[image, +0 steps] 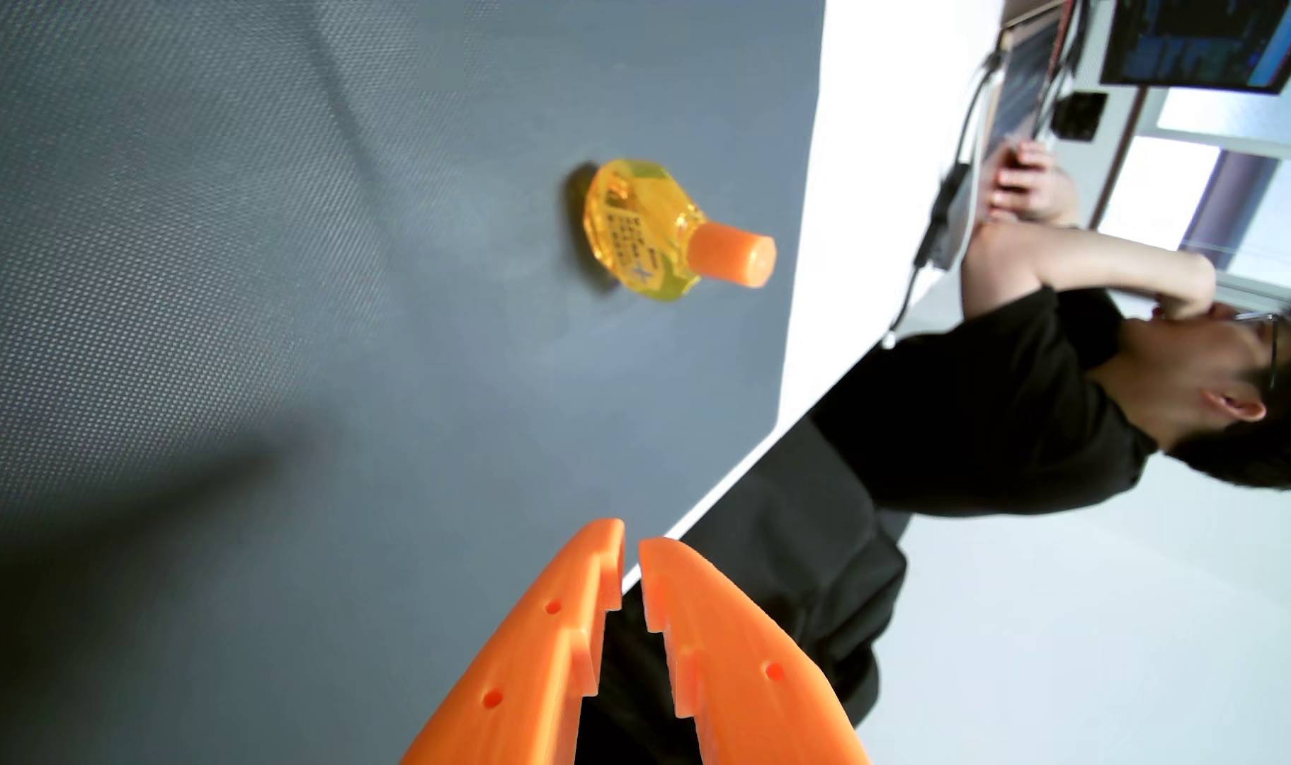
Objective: Grab the eyedrops
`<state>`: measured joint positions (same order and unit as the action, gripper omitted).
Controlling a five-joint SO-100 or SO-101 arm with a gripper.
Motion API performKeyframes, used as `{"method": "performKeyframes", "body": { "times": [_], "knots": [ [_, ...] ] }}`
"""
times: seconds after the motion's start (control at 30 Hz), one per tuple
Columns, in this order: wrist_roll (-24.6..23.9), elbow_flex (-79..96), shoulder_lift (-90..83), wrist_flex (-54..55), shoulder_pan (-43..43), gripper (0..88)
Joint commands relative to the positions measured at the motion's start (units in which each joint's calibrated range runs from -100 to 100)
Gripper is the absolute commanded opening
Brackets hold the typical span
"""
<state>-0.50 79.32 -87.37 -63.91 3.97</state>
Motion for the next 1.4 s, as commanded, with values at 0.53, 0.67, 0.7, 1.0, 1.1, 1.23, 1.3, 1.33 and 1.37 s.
{"method": "performKeyframes", "body": {
  "times": [0.53, 0.67, 0.7, 1.0, 1.1, 1.23, 1.3, 1.33, 1.37],
  "knots": [
    [4.03, -36.14, 43.93, -0.53, 0.27, 9.1],
    [5.50, -41.37, 50.64, 0.51, 0.27, 11.1],
    [5.91, -42.63, 52.25, 0.60, 0.27, 13.0],
    [6.70, -52.53, 65.24, 0.69, 0.27, 16.5],
    [6.91, -55.50, 69.58, 0.34, 0.27, 16.5],
    [7.28, -59.92, 75.78, -0.01, -0.06, 16.5],
    [7.64, -62.62, 78.58, -0.96, -0.23, 16.5],
    [7.64, -64.24, 79.94, -1.82, -0.31, 16.5],
    [7.64, -65.95, 81.30, -2.95, -0.40, 16.5]
  ]
}}
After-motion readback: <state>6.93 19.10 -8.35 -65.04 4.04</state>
